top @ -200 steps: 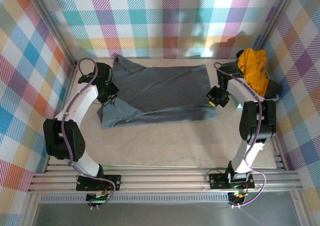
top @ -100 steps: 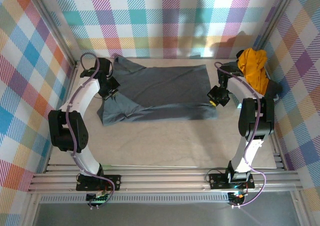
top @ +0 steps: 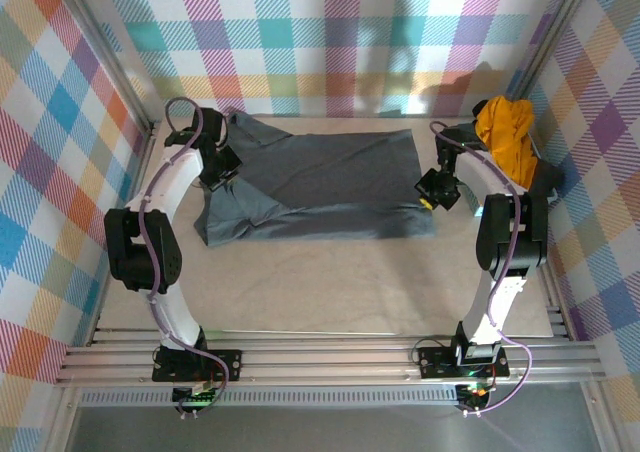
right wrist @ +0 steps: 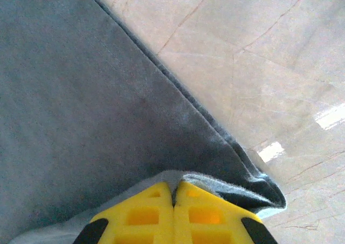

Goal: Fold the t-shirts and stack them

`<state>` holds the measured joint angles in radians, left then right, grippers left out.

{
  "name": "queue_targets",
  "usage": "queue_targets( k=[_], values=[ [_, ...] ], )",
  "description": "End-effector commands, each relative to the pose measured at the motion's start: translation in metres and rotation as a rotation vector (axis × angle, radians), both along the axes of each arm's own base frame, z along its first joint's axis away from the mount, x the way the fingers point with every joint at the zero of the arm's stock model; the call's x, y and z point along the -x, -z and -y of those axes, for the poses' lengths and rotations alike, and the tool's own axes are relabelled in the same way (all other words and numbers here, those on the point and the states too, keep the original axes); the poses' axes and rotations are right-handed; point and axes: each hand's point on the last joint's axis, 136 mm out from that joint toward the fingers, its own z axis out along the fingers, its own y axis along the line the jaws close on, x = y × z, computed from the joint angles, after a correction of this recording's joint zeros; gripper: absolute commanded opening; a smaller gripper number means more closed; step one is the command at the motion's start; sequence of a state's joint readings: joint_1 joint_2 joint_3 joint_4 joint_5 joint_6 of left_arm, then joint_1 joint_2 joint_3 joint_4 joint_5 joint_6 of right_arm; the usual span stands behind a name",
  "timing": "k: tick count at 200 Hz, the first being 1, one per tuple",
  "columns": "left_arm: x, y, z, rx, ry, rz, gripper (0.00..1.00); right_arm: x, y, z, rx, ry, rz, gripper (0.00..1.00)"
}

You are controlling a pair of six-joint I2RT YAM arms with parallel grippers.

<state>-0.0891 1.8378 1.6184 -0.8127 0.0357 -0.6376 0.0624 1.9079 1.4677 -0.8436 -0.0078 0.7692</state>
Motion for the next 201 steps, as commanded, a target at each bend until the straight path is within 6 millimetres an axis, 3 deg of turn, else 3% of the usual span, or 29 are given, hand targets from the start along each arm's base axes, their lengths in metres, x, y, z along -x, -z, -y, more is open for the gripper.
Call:
queue_targets(
  k=[1,70,88,97,102,110,116,127,144,181,201],
  values=[
    [-0.006,0.003,-0.008,-0.021,0.002,-0.013,0.00,-0.001,0.004,0.003,0.003,-0.001,-0.031,0.00],
    [-0.018,0.016,-0.015,-0.033,-0.023,-0.044,0.00,-0.018,0.009,0.003,-0.015,-0.020,-0.028,0.00],
    [-0.021,0.021,-0.014,-0.030,-0.022,-0.053,0.00,-0.022,0.012,0.005,-0.018,-0.023,-0.030,0.17],
    [-0.022,0.023,-0.012,-0.017,-0.014,-0.053,0.16,-0.025,0.011,0.005,-0.024,-0.036,-0.021,0.29],
    [-0.023,0.023,-0.010,-0.010,-0.008,-0.049,0.32,-0.026,0.010,0.005,-0.022,-0.045,-0.016,0.34],
    [-0.022,0.021,-0.010,-0.014,-0.008,-0.048,0.66,-0.029,0.006,0.006,-0.012,-0.062,0.001,0.39],
    [-0.019,0.019,-0.013,-0.023,-0.014,-0.047,0.81,-0.029,0.002,0.008,-0.002,-0.071,0.009,0.43],
    [-0.010,0.015,-0.019,-0.051,-0.025,-0.056,0.90,-0.025,-0.006,0.012,0.022,-0.084,0.023,0.50],
    [0.017,0.016,-0.029,-0.070,-0.051,-0.102,0.87,-0.012,-0.016,0.015,0.043,-0.105,0.028,0.55],
    [0.106,0.060,-0.041,0.010,-0.149,-0.299,0.78,0.042,-0.009,0.011,0.011,-0.113,-0.013,0.58],
    [0.132,0.081,-0.047,0.093,-0.214,-0.325,0.77,0.068,0.004,0.005,-0.026,-0.116,-0.040,0.58]
  ],
)
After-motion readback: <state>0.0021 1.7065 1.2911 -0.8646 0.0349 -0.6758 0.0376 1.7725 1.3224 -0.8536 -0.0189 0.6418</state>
